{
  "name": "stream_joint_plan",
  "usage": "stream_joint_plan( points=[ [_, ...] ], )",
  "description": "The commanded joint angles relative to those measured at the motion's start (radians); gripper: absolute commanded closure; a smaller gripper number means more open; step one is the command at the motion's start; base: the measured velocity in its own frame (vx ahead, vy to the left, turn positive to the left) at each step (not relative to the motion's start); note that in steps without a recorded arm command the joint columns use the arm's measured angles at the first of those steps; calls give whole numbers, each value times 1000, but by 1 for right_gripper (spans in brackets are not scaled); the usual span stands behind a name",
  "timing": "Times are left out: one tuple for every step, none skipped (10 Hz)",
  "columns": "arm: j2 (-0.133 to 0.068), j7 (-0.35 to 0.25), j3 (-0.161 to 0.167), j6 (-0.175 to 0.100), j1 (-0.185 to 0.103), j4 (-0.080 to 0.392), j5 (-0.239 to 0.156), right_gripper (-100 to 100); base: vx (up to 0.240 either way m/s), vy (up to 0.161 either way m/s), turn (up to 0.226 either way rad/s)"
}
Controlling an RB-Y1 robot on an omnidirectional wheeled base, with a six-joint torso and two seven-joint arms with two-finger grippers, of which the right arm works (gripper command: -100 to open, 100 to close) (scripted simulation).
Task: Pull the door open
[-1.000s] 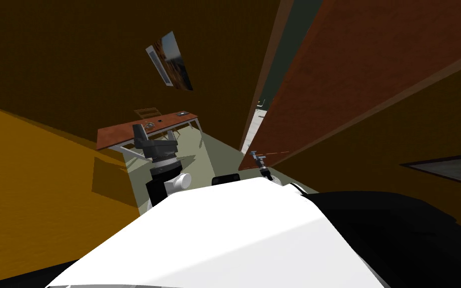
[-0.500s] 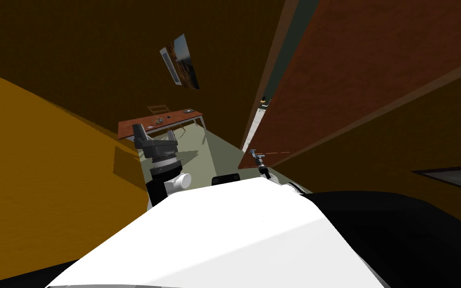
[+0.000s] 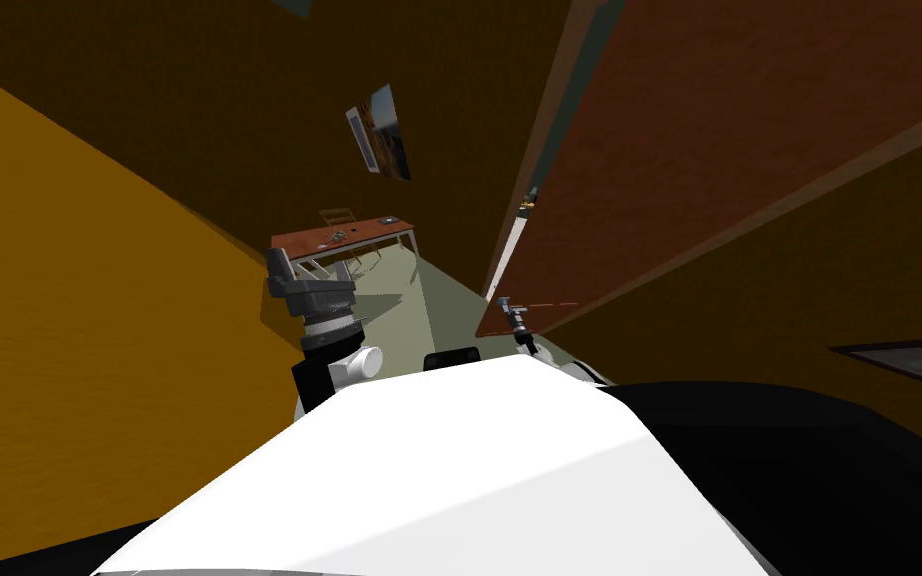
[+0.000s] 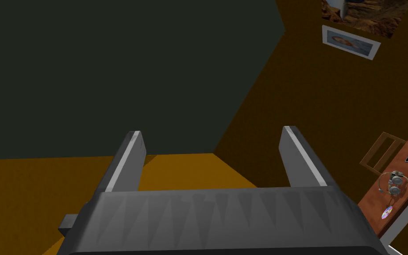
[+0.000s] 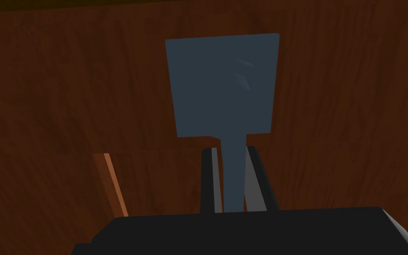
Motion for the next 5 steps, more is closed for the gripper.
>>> stream_joint_plan(
  points=[
    [5, 10, -7, 20, -7, -11, -4, 100, -179, -83, 148],
    [9, 15, -10, 30, -12, -13, -6, 100, -182, -57, 117],
    [8, 11, -7, 25, -10, -13, -4, 100, -80, -17, 33],
    [-6, -5, 9, 0, 8, -11, 0, 100, -121, -37, 144],
    [-11, -10, 14, -9, 13, -10, 2, 100, -198, -52, 115]
  ],
)
